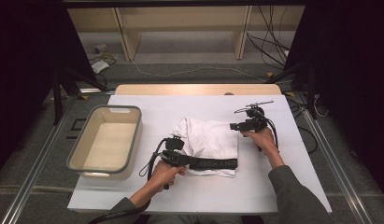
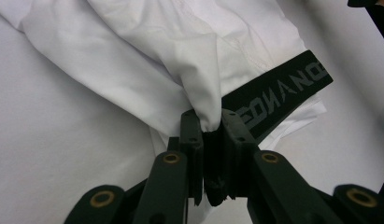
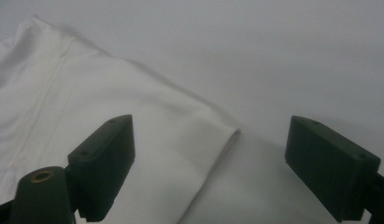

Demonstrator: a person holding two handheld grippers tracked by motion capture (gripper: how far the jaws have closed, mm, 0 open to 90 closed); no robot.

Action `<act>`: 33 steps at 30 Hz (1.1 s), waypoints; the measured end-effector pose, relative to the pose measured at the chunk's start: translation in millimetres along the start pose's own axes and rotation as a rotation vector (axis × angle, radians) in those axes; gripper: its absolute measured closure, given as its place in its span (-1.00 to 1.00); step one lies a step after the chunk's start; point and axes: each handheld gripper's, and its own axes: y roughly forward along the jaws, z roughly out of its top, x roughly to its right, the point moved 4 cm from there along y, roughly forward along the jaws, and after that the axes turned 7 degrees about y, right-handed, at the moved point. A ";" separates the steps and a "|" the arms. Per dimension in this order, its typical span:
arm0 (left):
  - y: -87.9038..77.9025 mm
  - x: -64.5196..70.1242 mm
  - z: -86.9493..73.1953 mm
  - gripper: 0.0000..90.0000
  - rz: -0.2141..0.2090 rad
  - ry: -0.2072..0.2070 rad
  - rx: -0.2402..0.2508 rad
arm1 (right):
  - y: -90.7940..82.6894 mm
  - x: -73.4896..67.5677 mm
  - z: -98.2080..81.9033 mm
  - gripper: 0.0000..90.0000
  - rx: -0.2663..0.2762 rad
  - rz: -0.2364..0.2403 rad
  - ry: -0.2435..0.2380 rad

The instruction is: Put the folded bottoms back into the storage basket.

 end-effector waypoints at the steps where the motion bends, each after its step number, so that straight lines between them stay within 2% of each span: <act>1: 0.0 0.0 0.0 0.78 0.000 0.001 0.000 | 1.4 0.3 0.7 -0.59 -0.005 -0.001 -0.001; 7: -0.7 -0.4 -0.1 0.78 0.003 0.008 -0.005 | 12.2 1.4 8.3 -0.37 -0.026 -0.017 0.013; 13: -1.7 -0.9 -0.2 0.78 0.001 0.010 -0.004 | 21.1 -3.2 6.7 -0.24 -0.060 -0.033 0.002; 14: -2.2 -1.4 -0.3 0.78 -0.002 0.016 -0.005 | 21.4 -4.2 7.0 -0.19 -0.059 -0.041 -0.003; 16: -1.7 -2.0 -0.5 0.78 -0.003 0.014 -0.007 | 20.9 -6.1 7.1 -0.04 -0.070 -0.023 0.005; 19: -0.6 -2.1 -0.8 0.78 -0.003 0.011 -0.007 | 21.0 -8.7 6.0 0.11 -0.079 -0.019 -0.007; 20: -0.9 -2.2 -0.7 0.77 -0.003 0.010 -0.008 | 21.4 -10.8 5.7 0.26 -0.083 -0.025 -0.009; 21: -0.9 -2.2 -0.7 0.78 -0.003 0.010 -0.008 | 21.4 -10.8 5.7 0.26 -0.083 -0.025 -0.009; 22: -1.2 -2.3 -0.6 0.78 -0.004 0.009 -0.009 | 21.4 -11.0 5.7 0.35 -0.085 -0.026 -0.008; 23: -1.5 -2.6 -0.6 0.77 -0.005 0.011 -0.012 | 21.3 -10.5 5.2 0.55 -0.090 -0.023 0.000; 24: -1.5 -2.6 -0.6 0.77 -0.006 0.010 -0.011 | 21.3 -10.5 5.2 0.55 -0.090 -0.023 0.000; 27: -1.0 -3.0 -0.8 0.77 -0.007 0.007 -0.011 | 21.1 -10.6 4.3 0.79 -0.107 0.000 0.021; 28: -0.9 -3.5 -1.1 0.76 -0.006 0.008 -0.013 | 21.3 -10.8 3.9 0.83 -0.109 0.011 0.023; 31: 1.0 -5.1 -2.0 0.71 0.005 -0.003 -0.013 | 20.9 -12.9 3.9 0.87 -0.107 0.004 0.011; 33: 2.0 -7.6 -3.5 0.67 0.014 -0.004 -0.035 | 20.7 -13.2 3.9 0.88 -0.107 0.001 0.010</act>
